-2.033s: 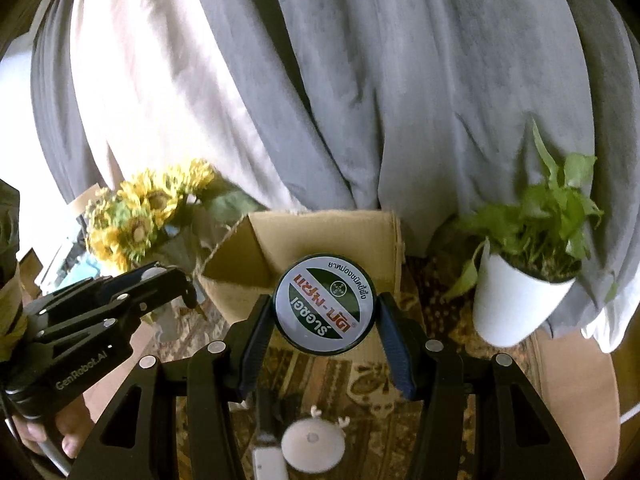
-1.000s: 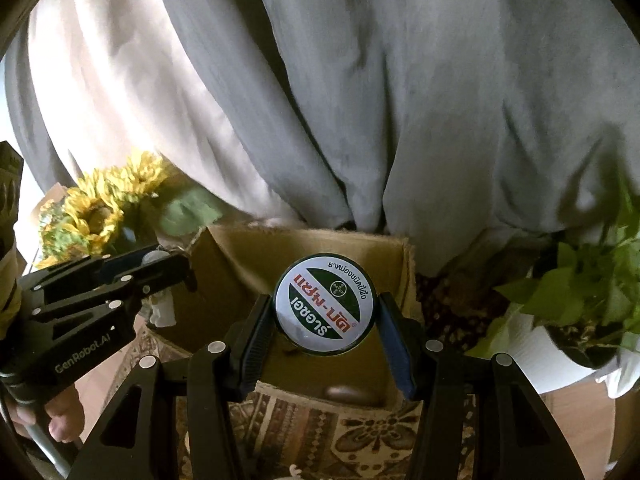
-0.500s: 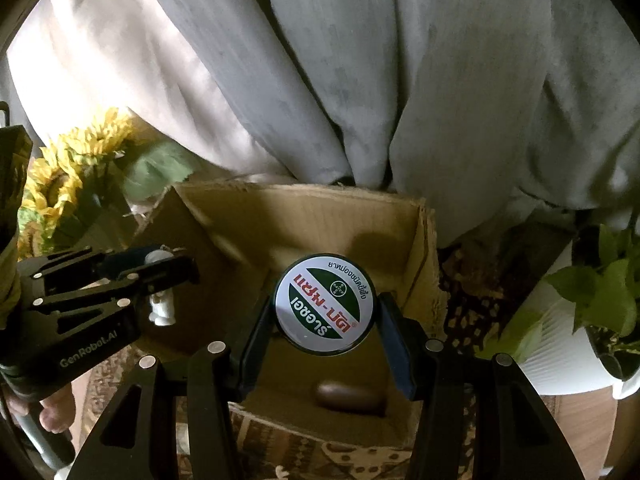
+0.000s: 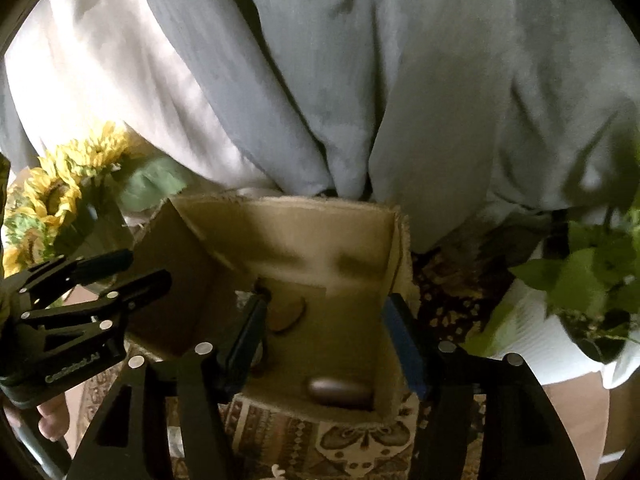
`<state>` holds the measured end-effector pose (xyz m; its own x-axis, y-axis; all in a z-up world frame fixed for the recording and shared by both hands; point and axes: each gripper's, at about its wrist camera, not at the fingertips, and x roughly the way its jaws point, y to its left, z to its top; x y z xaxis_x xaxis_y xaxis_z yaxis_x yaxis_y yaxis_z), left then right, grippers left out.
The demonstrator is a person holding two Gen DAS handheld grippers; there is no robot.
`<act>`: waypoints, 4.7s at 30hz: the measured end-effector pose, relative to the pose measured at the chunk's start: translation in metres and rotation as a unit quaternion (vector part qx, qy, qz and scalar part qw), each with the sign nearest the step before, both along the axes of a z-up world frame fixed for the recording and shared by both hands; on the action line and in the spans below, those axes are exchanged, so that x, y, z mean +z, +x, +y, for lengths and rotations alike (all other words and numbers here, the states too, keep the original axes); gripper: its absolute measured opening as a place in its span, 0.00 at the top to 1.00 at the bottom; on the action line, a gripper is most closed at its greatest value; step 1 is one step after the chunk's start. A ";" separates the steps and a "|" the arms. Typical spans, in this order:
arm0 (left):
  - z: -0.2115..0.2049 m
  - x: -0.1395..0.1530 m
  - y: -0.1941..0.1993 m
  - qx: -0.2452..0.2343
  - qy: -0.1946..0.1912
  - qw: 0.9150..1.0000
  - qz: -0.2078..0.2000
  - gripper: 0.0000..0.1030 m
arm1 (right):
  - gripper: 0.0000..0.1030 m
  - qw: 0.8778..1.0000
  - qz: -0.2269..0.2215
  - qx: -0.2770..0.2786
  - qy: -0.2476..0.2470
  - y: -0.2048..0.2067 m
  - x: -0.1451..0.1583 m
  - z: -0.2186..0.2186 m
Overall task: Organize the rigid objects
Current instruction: 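Open both tools to drop the figurine and tin into the box, then withdraw both tools from the box toward the objects on the rug, then grasp the cream-lidded jar with the left tool while the right tool grasps the white antler lamp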
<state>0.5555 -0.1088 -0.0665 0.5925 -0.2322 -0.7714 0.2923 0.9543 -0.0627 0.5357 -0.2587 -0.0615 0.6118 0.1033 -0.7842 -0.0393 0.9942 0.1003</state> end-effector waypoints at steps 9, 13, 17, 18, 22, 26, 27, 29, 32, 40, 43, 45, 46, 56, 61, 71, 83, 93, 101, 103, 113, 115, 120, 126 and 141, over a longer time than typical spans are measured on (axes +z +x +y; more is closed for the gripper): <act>0.012 0.032 -0.053 0.015 0.009 0.998 -0.067 0.39 | 0.29 0.998 -0.064 -0.011 -0.010 -0.045 0.037 0.004; 0.018 0.041 -0.074 0.026 0.012 0.996 -0.085 0.38 | 0.26 0.996 -0.083 -0.007 -0.012 -0.067 0.046 0.008; 0.023 0.048 -0.100 0.043 0.021 0.994 -0.100 0.35 | 0.23 0.996 -0.092 0.002 -0.006 -0.088 0.052 0.012; 0.024 0.049 -0.104 0.047 0.024 0.993 -0.103 0.34 | 0.23 0.996 -0.092 0.005 -0.003 -0.093 0.052 0.013; 0.027 0.052 -0.125 0.063 0.034 0.991 -0.112 0.32 | 0.23 0.996 -0.089 0.017 0.007 -0.109 0.051 0.016; 0.031 0.050 -0.145 0.071 0.038 0.990 -0.114 0.32 | 0.23 0.996 -0.087 0.028 0.014 -0.125 0.050 0.018; 0.031 0.050 -0.150 0.072 0.039 0.990 -0.115 0.32 | 0.23 0.996 -0.087 0.031 0.015 -0.129 0.050 0.019; 0.032 0.048 -0.159 0.072 0.039 0.990 -0.117 0.32 | 0.23 0.996 -0.087 0.035 0.015 -0.136 0.049 0.019; 0.035 0.044 -0.171 0.074 0.042 0.989 -0.120 0.32 | 0.23 0.996 -0.084 0.037 0.020 -0.145 0.047 0.020; 0.038 0.034 -0.200 0.054 0.062 0.987 -0.136 0.32 | 0.23 0.997 -0.066 0.026 0.031 -0.168 0.037 0.026; 0.041 0.028 -0.208 0.035 0.075 0.986 -0.143 0.32 | 0.22 0.997 -0.060 0.010 0.037 -0.176 0.032 0.030; 0.044 0.025 -0.211 0.015 0.082 0.986 -0.146 0.32 | 0.23 0.998 -0.054 -0.002 0.040 -0.181 0.028 0.033; 0.044 0.024 -0.212 0.008 0.085 0.985 -0.148 0.32 | 0.23 0.998 -0.052 -0.008 0.042 -0.184 0.026 0.035; 0.055 0.012 -0.218 -0.077 0.089 0.979 -0.168 0.20 | 0.22 0.994 -0.044 -0.081 0.057 -0.212 0.009 0.050; 0.061 -0.002 -0.215 -0.100 0.088 0.979 -0.153 0.14 | 0.22 0.992 -0.035 -0.111 0.048 -0.217 -0.003 0.058; 0.065 -0.031 -0.201 -0.155 0.109 0.971 -0.146 0.13 | 0.22 0.988 -0.015 -0.148 0.037 -0.215 -0.029 0.071; 0.058 -0.070 -0.179 -0.212 0.126 0.961 -0.127 0.13 | 0.22 0.985 0.035 -0.168 0.030 -0.200 -0.065 0.072; 0.044 -0.098 -0.160 -0.242 0.135 0.955 -0.101 0.13 | 0.22 0.981 0.072 -0.177 0.041 -0.184 -0.098 0.061; 0.037 -0.116 -0.152 -0.265 0.134 0.951 -0.081 0.14 | 0.22 0.980 0.088 -0.175 0.044 -0.173 -0.116 0.060; 0.035 -0.120 -0.149 -0.267 0.134 0.951 -0.077 0.16 | 0.22 0.979 0.092 -0.176 0.047 -0.170 -0.119 0.058; 0.031 -0.134 -0.140 -0.276 0.116 0.952 -0.061 0.26 | 0.22 0.978 0.106 -0.172 0.044 -0.159 -0.130 0.054; 0.030 -0.137 -0.138 -0.275 0.117 0.953 -0.056 0.30 | 0.22 0.978 0.108 -0.172 0.044 -0.157 -0.132 0.053; 0.029 -0.144 -0.129 -0.270 0.100 0.957 -0.040 0.38 | 0.22 0.976 0.119 -0.175 0.055 -0.151 -0.142 0.048; 0.028 -0.153 -0.119 -0.257 0.072 0.964 -0.008 0.54 | 0.22 0.977 0.118 -0.172 0.051 -0.149 -0.147 0.048; 0.036 -0.145 -0.116 -0.163 0.005 0.986 0.035 0.61 | 0.27 0.980 0.098 -0.165 0.059 -0.159 -0.140 0.050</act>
<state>0.4400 -0.0725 -0.2115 0.4328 -0.3942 -0.8108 0.5786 0.8111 -0.0855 0.3770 -0.2082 -0.2011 0.4660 0.0224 -0.8845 0.3132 0.9308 0.1885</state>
